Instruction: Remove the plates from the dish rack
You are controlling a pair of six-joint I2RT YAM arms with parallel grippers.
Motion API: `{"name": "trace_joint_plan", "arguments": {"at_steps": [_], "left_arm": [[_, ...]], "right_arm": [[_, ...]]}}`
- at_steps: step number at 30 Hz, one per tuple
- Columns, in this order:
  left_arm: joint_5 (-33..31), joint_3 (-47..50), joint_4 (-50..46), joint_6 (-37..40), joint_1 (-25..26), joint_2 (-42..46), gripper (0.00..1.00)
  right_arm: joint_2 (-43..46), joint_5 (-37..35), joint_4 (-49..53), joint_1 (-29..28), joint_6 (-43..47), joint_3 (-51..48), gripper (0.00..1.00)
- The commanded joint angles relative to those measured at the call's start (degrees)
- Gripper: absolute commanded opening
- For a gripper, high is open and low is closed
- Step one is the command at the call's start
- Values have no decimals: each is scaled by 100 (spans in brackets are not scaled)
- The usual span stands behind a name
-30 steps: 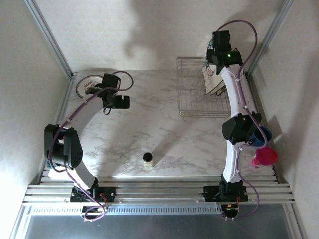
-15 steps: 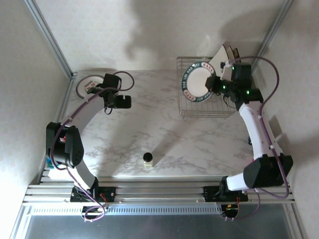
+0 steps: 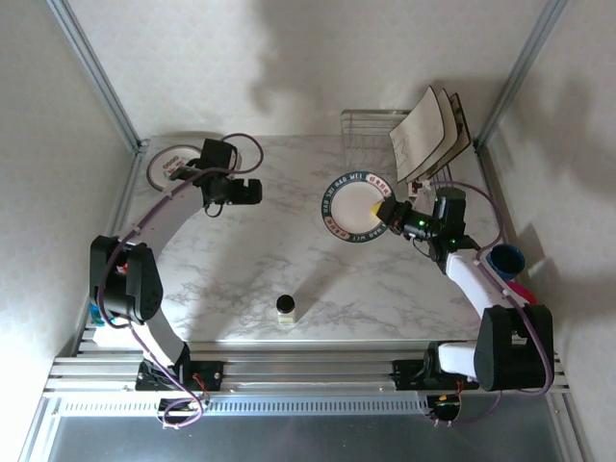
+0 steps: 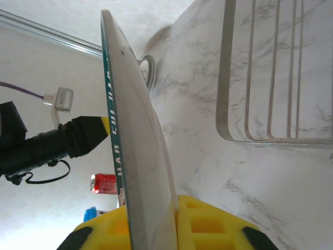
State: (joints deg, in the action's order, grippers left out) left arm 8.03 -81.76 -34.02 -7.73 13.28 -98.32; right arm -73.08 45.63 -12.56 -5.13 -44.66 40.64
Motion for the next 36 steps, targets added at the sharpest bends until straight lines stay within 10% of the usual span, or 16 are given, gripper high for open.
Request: {"name": "trace_joint_plan", "arguments": {"at_steps": [1,15,25,31,36], "left_arm": [[436,-138,240,-102,89,-64,100],[4017,760,2563,-1082,179,533,100],[4453,1391,4026,-1913,688,181,97],[4554,1180,4117,-1978,812,-97,74],[4532,1009,4063,-1977,814,-315,29]], "right_arm": [[-178,375,-1343,38,-421,-175,0],[-1440,690,-2899,-389,-1191,407,0],[-1933,698,-2627,-683,-1001,1029,0],[-1987,690,-2629,-772,-958,1008,0],[-1965,699,-2651,-796,-933,963,0]]}}
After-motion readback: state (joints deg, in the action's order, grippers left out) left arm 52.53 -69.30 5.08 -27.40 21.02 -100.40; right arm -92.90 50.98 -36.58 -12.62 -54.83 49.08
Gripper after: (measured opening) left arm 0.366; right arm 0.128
